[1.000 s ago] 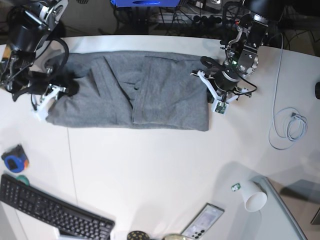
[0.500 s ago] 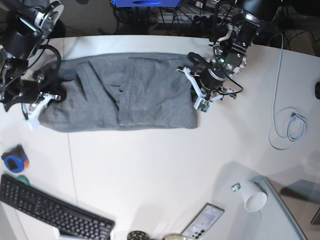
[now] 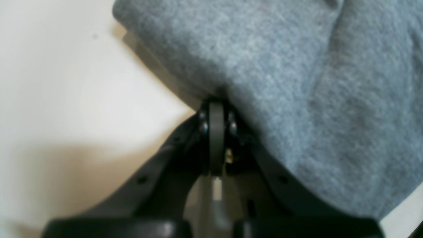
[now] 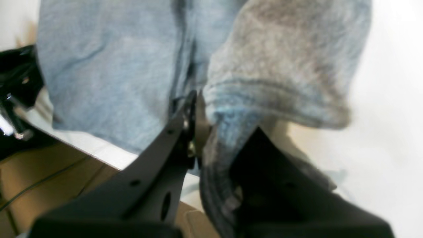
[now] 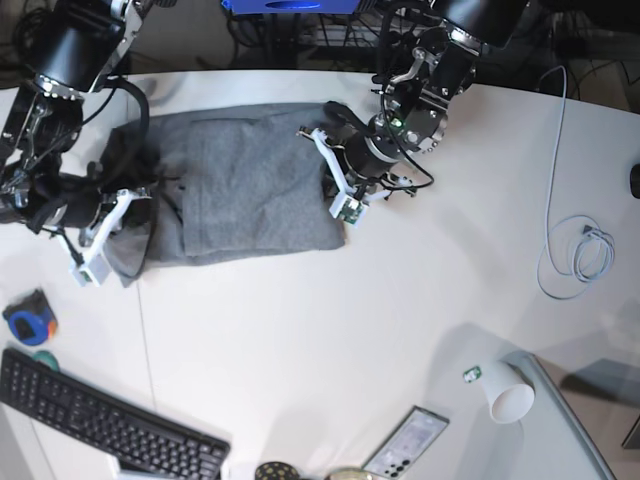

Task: Layout the t-shirt on the table in an organized manner, then fold the t-shirt properly
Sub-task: 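Fold the right gripper's end over toward the left gripper, then release the left gripper and press the fold flat with the right gripper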

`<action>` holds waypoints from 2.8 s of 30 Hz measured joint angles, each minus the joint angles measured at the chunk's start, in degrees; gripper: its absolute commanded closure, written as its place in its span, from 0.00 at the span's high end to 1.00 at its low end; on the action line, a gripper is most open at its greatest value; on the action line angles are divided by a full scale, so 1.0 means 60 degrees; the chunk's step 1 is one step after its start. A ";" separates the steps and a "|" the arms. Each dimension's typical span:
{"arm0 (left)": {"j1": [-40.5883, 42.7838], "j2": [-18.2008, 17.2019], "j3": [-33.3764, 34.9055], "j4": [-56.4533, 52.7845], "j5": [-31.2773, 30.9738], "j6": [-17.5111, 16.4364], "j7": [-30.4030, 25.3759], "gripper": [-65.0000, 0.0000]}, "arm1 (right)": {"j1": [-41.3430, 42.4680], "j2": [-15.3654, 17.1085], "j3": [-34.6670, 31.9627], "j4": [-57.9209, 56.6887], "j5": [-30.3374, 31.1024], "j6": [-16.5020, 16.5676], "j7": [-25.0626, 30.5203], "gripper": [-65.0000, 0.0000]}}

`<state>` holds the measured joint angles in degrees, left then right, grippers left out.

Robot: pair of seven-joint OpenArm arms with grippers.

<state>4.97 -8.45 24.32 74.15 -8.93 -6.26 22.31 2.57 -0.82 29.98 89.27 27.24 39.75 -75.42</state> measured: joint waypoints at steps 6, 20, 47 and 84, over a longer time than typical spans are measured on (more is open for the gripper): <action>-0.0055 0.0266 0.0175 -0.0062 0.0015 -0.0025 0.0095 0.00 | -0.0535 -0.0419 -0.0936 0.1315 0.0135 -0.0004 -0.0153 0.01; -0.0142 0.0262 0.0204 -0.0087 -0.0018 -0.0120 0.0171 0.00 | -0.1042 -0.0678 -0.2433 0.1752 0.0055 -0.0488 -0.0171 0.01; -0.0164 0.0237 0.0204 -0.0095 -0.0015 -0.0113 0.0175 0.00 | -0.0860 -0.0044 -0.5224 0.0106 -0.0044 -0.2419 0.0805 0.01; 0.3177 -0.1657 -0.6648 0.2976 0.0095 -0.0211 0.1621 0.00 | -0.0412 0.0776 -0.8983 0.3279 0.0233 -0.4127 0.1439 0.52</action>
<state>24.03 -18.39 -15.57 92.01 -8.36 -7.53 32.03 0.10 3.84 -23.92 108.95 28.64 14.98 -66.78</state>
